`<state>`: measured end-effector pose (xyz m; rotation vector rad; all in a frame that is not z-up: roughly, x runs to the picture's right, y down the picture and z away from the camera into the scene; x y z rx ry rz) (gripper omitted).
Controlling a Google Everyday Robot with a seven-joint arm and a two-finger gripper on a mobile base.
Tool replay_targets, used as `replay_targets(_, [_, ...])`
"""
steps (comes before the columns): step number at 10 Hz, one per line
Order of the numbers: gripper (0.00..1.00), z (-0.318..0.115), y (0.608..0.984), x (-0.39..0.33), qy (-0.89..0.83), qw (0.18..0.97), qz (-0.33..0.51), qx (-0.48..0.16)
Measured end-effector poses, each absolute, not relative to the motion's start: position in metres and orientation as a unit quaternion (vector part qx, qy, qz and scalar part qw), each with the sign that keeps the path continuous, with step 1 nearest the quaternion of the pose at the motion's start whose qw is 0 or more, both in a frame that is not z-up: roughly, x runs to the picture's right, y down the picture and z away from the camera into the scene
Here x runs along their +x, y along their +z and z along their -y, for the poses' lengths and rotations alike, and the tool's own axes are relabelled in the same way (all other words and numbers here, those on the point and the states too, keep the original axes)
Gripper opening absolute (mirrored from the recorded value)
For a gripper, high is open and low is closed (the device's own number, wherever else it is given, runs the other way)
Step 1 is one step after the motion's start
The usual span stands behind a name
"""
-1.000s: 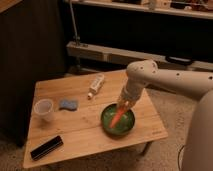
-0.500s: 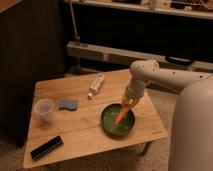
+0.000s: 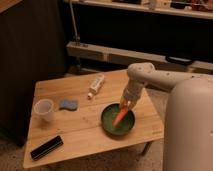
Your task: Place the pepper in the ceramic bowl
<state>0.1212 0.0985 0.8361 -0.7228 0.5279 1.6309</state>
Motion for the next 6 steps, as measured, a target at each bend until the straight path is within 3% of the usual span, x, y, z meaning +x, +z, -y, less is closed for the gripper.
replay_targets(2, [0.79,-0.099,0.8401,0.1156,0.703,0.599,-0.222,-0.313])
replay_targets(6, [0.8,-0.0989,0.8413,0.114,0.705,0.599,-0.214,-0.315])
